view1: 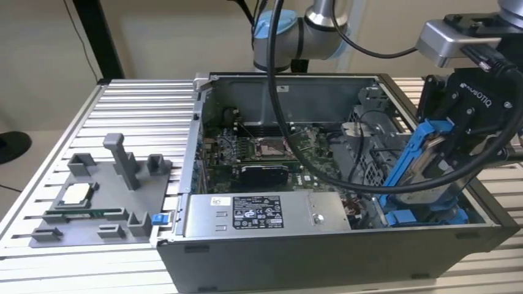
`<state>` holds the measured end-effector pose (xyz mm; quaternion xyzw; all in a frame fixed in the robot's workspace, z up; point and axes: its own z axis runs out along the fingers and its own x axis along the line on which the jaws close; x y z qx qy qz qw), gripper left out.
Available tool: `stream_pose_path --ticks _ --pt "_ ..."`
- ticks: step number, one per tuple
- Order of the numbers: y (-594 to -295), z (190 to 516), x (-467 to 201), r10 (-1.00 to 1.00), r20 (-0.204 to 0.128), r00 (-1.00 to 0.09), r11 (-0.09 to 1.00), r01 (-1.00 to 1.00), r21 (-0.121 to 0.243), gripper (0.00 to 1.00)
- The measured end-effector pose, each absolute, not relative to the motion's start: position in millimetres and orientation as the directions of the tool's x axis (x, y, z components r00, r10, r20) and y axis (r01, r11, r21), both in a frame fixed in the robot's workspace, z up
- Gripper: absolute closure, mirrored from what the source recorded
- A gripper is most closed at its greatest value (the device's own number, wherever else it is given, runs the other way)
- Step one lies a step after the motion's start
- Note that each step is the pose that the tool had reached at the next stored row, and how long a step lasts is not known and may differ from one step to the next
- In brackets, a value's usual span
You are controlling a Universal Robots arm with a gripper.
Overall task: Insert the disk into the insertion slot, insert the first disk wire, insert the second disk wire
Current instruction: 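Insert the disk into the insertion slot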
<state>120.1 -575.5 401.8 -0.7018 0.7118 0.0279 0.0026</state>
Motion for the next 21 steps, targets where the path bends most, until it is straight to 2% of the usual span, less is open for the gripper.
stream_pose_path --ticks 21 --pt "-578 366 120 -0.999 -0.055 0.001 -0.003 -0.999 0.033 1.0"
